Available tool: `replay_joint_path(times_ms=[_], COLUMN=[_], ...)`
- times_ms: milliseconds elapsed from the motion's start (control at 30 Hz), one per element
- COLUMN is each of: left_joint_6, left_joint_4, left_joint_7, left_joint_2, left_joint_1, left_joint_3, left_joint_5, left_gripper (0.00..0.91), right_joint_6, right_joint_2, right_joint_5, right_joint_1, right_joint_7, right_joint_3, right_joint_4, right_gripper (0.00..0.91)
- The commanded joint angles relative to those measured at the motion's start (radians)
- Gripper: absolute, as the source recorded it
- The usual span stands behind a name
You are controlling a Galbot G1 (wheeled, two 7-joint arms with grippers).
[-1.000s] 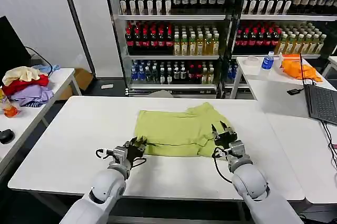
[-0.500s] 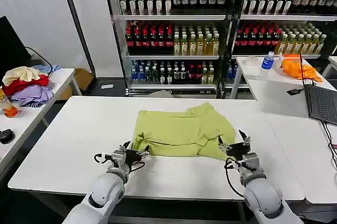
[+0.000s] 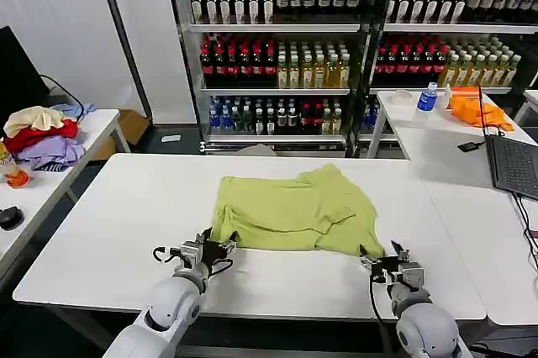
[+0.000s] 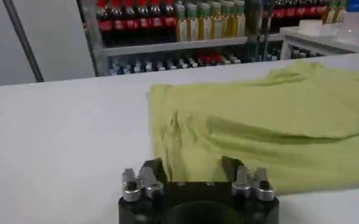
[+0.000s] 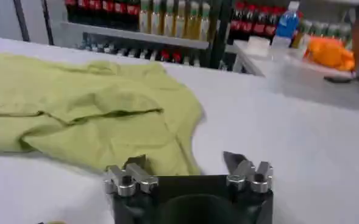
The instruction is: Fold and organize the clothes.
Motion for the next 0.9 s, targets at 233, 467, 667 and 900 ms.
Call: replay_joint_path(times_ms=[233, 467, 667, 900], left_joint_6=[0.001, 0.000, 0.007, 0.015], left_joint_4=[0.003, -0.022, -0.141, -0.297], left_joint_7=[0.005, 0.000, -0.001, -0.004], left_joint_2=[0.009, 0.006, 0.023, 0.042], left_joint_1=[0.006, 0.033, 0.114, 0.274], left_joint_3=[-0.004, -0.013, -0.024, -0.070], left_joint_5=[-0.003, -0.006, -0.005, 0.003], left_gripper=[0.020, 0.020, 0.020, 0.020], right_joint_6=[-0.028, -0.029, -0.036, -0.051], right_joint_2=[0.004, 0.008, 0.009, 0.010], right_joint_5=[0.054, 0.045, 0.028, 0.000], right_joint_1=[-0.016, -0.033, -0.110, -0.280], right_joint_7=[0.003, -0.001, -0.003, -0.006], right_joint_3=[-0.002, 0.010, 0.035, 0.094], right_joint_4=[-0.003, 0.023, 0.112, 0.258], right_gripper=[0.000, 0.000, 0.000, 0.000])
